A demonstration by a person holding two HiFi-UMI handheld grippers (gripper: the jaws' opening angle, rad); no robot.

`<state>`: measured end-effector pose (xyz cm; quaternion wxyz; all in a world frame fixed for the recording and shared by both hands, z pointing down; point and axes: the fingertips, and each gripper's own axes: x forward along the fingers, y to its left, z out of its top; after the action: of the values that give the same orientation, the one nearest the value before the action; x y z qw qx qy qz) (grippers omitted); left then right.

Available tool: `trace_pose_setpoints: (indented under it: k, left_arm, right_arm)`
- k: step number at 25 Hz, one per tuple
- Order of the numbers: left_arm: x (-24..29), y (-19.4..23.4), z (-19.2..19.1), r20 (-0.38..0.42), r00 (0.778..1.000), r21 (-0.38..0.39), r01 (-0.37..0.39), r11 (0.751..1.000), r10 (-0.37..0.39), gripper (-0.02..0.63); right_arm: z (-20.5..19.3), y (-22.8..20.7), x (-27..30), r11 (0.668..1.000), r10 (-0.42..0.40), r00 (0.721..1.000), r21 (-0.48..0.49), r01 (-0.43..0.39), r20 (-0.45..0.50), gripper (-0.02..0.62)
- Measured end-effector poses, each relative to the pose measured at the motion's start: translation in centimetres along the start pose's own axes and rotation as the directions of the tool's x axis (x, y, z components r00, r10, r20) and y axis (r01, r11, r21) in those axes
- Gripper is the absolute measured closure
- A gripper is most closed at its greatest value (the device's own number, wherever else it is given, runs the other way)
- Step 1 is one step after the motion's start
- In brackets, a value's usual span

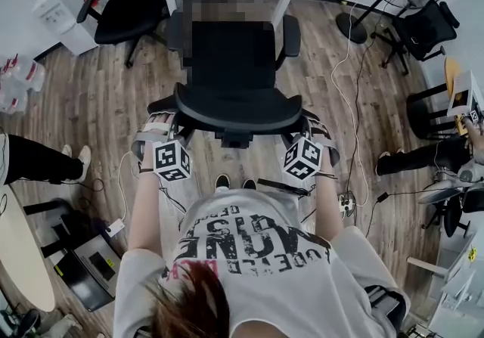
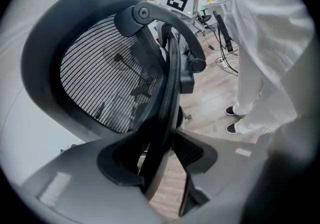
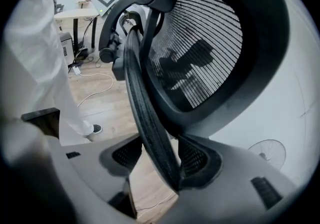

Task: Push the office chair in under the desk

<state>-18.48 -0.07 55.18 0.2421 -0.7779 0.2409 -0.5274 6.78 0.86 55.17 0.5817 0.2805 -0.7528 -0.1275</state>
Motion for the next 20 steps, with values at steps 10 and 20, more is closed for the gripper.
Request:
trace_pose_setpoints:
  k: [10, 20]
  left_arm:
    - [0.8, 0.9, -0.6, -0.006, 1.0, 0.0, 0.012, 1.0, -0.012, 0.403]
    - [1.5, 1.7, -1.2, -0.019, 1.0, -0.016, 0.02, 1.0, -0.021, 0.402]
  right_arm:
    - [0.5, -0.7, 0.9, 1.0, -0.015, 1.0, 0.006, 0.015, -0.002, 0.383]
    - [1.1, -1.6, 1.8, 1.0, 0.007, 1.0, 0.01, -0.006, -0.009, 0.384]
